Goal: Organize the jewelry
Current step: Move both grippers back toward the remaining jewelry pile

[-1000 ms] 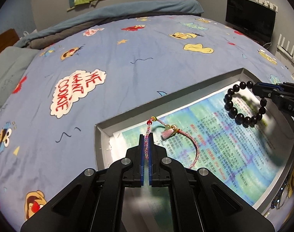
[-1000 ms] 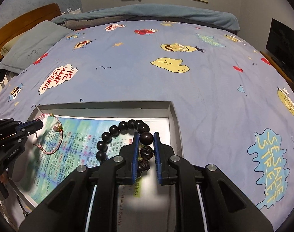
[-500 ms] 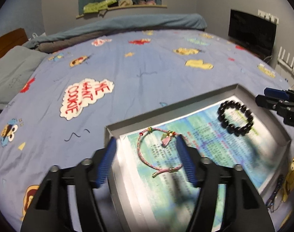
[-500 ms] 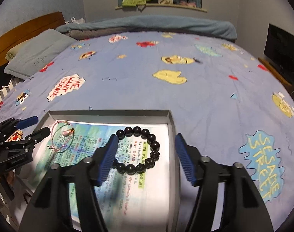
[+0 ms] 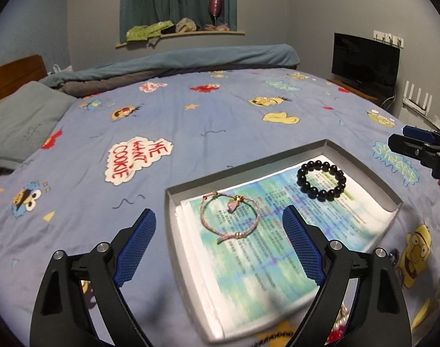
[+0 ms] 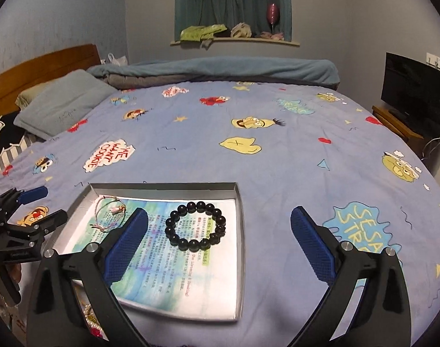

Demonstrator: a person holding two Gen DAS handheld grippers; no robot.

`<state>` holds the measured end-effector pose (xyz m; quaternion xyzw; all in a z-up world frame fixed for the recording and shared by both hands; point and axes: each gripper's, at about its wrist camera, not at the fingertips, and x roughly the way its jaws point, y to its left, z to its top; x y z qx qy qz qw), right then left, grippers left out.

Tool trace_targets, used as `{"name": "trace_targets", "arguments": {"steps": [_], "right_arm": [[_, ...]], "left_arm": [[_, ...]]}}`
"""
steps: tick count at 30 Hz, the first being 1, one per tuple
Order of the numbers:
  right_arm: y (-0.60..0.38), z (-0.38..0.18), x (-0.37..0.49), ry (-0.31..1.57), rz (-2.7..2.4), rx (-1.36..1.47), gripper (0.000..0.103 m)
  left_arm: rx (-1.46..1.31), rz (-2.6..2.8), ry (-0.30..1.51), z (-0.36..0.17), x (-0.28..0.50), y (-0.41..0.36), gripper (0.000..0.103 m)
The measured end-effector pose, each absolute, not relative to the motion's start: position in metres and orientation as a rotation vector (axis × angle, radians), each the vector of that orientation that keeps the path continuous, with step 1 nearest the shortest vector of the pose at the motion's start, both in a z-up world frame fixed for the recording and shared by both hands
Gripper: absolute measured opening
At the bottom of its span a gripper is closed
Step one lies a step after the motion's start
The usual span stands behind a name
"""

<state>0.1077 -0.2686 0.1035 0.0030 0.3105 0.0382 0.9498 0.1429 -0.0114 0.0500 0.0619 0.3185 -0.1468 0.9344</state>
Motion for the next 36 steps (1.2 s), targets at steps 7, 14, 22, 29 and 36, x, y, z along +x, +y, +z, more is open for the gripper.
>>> {"name": "trace_targets", "arguments": {"steps": [7, 14, 22, 29, 36], "right_arm": [[-0.277, 0.104, 0.076, 0.612, 0.084, 0.017, 0.098], [-0.282, 0.097, 0.043, 0.602, 0.062, -0.004, 0.098], [-0.279, 0.088, 0.013, 0.611, 0.053, -0.043, 0.098], [-0.275, 0.086, -0.008, 0.601, 0.074, -0.051, 0.098], [-0.275, 0.064, -0.015, 0.656, 0.08, -0.033, 0.098]], "left_arm": [[0.123, -0.282, 0.606, 0.061, 0.107, 0.006, 0.092], [0.089, -0.284, 0.587, 0.064, 0.077, 0.022, 0.093], [0.068, -0.273, 0.564, 0.06, 0.047, 0.034, 0.094], [0.093, -0.234, 0.569, 0.049, 0.031, 0.041, 0.094], [0.098, -0.225, 0.59, 0.029, 0.016, 0.048, 0.094]]}}
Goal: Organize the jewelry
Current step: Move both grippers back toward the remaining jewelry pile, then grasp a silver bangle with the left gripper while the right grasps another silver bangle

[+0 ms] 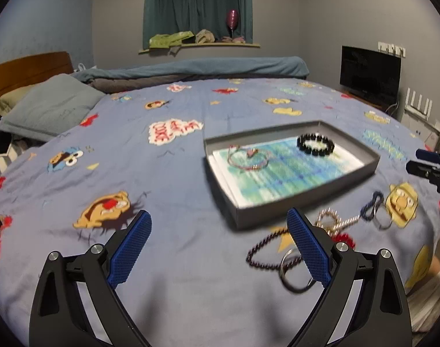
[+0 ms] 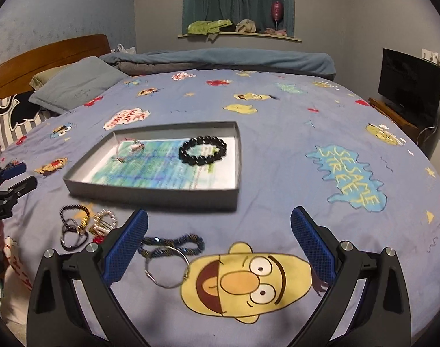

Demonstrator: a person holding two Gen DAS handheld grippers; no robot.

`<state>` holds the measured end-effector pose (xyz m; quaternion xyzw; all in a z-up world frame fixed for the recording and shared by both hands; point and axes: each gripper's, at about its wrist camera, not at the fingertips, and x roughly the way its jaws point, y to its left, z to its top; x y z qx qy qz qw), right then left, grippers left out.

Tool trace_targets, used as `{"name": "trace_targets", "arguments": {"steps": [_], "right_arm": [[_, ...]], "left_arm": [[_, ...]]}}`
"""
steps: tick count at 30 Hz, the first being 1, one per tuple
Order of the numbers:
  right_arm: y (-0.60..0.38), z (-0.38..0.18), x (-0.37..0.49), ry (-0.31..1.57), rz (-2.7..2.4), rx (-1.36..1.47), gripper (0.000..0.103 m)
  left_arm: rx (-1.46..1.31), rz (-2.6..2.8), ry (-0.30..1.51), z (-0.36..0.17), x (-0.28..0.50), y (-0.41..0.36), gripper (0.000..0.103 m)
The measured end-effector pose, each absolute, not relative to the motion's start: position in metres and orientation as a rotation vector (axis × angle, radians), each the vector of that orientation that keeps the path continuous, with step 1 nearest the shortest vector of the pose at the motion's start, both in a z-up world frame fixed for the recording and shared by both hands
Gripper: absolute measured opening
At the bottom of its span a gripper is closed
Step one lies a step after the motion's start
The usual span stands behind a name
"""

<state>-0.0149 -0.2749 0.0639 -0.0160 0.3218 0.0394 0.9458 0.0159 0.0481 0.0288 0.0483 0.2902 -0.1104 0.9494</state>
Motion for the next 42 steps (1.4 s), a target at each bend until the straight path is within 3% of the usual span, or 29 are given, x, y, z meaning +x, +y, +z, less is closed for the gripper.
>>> {"name": "trace_targets", "arguments": {"steps": [21, 28, 31, 42], "right_arm": [[-0.269, 0.018, -0.032, 0.718, 0.147, -0.062, 0.098], [-0.265, 0.013, -0.034, 0.723, 0.157, -0.067, 0.098], [-0.265, 0.011, -0.034, 0.725, 0.164, -0.058, 0.098], [-0.242, 0.0, -0.034, 0.741, 0.22, -0.071, 0.097]], "left_arm": [[0.121, -0.308, 0.67, -0.026, -0.001, -0.005, 0.091], [0.141, -0.313, 0.672, -0.029, 0.001, -0.019, 0.079], [0.147, -0.318, 0.694, -0.033, 0.002, -0.023, 0.068], [0.166, -0.301, 0.693, -0.04, 0.001, -0.024, 0.066]]}}
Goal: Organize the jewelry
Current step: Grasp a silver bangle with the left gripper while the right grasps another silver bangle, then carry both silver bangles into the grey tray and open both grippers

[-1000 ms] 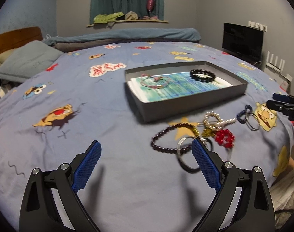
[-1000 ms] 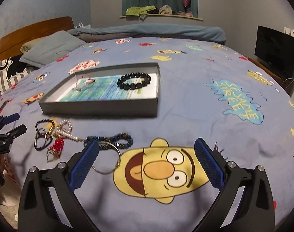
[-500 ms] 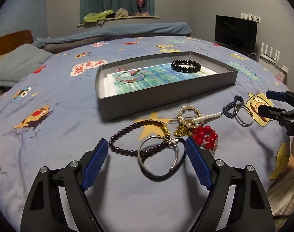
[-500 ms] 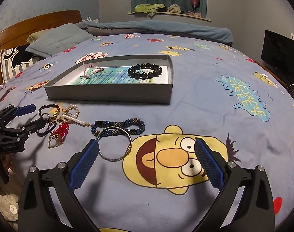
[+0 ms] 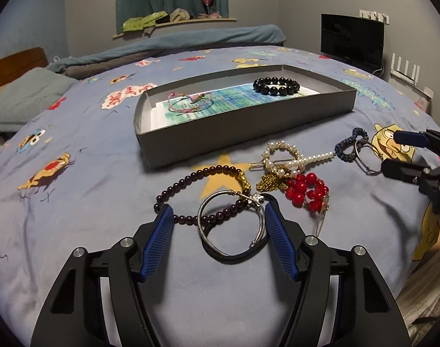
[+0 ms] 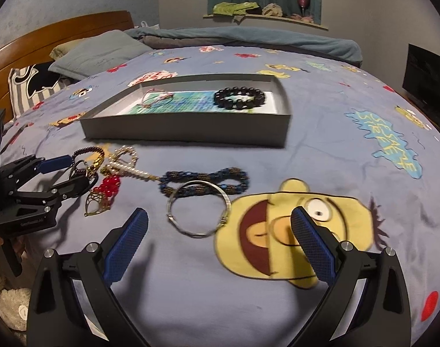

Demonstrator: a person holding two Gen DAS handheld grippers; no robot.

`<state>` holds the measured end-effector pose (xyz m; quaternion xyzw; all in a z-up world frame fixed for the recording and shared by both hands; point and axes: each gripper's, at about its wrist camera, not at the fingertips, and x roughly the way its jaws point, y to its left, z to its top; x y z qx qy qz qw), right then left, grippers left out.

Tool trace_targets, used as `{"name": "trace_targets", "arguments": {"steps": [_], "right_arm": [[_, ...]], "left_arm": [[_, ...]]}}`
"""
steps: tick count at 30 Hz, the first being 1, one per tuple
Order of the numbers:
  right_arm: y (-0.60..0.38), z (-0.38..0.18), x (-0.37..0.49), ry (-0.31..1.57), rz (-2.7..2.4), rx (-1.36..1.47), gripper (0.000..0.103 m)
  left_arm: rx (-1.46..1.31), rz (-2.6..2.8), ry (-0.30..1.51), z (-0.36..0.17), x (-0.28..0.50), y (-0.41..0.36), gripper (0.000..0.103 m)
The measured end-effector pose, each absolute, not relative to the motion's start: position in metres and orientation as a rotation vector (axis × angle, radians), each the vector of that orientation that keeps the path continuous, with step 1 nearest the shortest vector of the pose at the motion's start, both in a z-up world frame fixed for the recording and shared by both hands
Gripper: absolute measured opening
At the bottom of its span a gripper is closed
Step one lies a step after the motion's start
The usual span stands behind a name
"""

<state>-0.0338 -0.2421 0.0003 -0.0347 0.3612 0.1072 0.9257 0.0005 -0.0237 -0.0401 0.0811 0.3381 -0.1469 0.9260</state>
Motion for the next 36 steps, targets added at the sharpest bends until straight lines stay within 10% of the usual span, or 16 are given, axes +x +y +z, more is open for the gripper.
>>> {"name": "trace_targets", "arguments": {"steps": [14, 36], "right_arm": [[-0.232, -0.014, -0.025, 0.753, 0.208, -0.097, 0.051], [-0.239, 0.016, -0.026, 0.685, 0.211, -0.091, 0.051]], "left_arm": [[0.159, -0.309, 0.679, -0.043, 0.0, -0.014, 0.048], [0.115, -0.309, 0.659, -0.012, 0.003, 0.005, 0.048]]}}
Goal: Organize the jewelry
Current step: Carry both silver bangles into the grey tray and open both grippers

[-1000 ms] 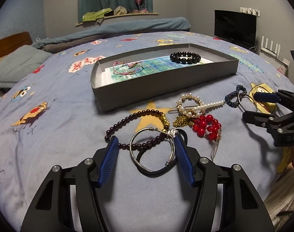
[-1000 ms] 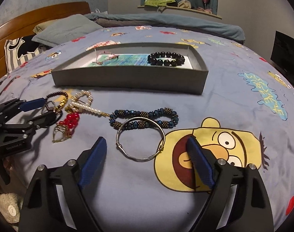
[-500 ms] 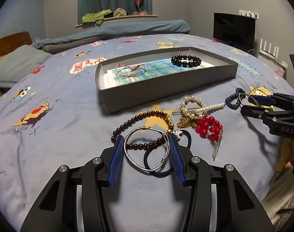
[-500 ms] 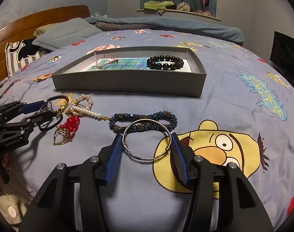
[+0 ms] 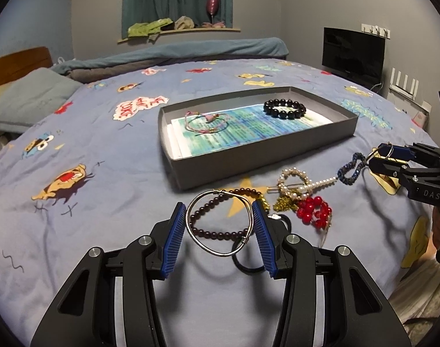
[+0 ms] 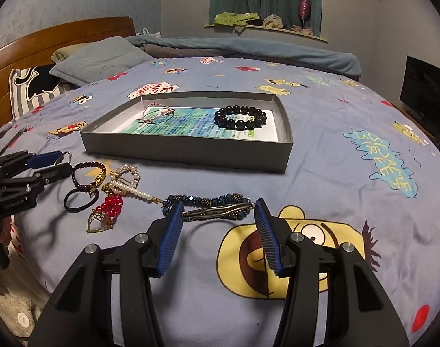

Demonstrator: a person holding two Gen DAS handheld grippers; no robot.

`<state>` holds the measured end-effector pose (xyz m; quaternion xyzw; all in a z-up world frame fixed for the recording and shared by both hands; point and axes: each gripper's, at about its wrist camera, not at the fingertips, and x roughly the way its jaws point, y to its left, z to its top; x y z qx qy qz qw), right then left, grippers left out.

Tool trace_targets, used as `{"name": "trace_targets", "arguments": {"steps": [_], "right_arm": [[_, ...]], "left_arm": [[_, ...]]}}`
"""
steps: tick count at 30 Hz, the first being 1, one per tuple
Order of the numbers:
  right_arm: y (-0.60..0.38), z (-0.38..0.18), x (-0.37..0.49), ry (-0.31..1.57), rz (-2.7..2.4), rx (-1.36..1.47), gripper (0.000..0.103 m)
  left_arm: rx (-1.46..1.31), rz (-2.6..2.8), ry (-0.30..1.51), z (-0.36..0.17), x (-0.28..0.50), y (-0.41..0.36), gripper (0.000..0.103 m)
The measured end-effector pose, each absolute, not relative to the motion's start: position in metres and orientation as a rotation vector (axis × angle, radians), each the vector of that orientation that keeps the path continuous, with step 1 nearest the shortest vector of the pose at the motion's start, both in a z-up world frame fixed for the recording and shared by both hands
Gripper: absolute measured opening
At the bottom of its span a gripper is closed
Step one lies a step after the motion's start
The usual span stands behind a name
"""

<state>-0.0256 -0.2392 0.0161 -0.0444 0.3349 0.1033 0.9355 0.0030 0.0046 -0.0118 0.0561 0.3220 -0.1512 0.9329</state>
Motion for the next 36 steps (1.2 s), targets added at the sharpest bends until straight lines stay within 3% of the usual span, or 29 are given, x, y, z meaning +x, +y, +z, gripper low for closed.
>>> {"name": "trace_targets", "arguments": {"steps": [14, 21, 29, 36], "right_arm": [[-0.245, 0.03, -0.025, 0.653, 0.21, -0.074, 0.05], [-0.241, 0.053, -0.014, 0.617, 0.236, -0.078, 0.05], [-0.239, 0.073, 0.034, 0.602, 0.241, -0.058, 0.05], [-0.235, 0.057, 0.082, 0.662, 0.207, -0.073, 0.05]], "left_arm": [[0.099, -0.304, 0.667, -0.011, 0.004, 0.012, 0.048], [0.095, -0.332, 0.65, 0.015, 0.015, 0.012, 0.048], [0.053, -0.369, 0.703, 0.044, 0.071, 0.004, 0.048], [0.051, -0.379, 0.792, 0.037, 0.12, -0.015, 0.048]]}}
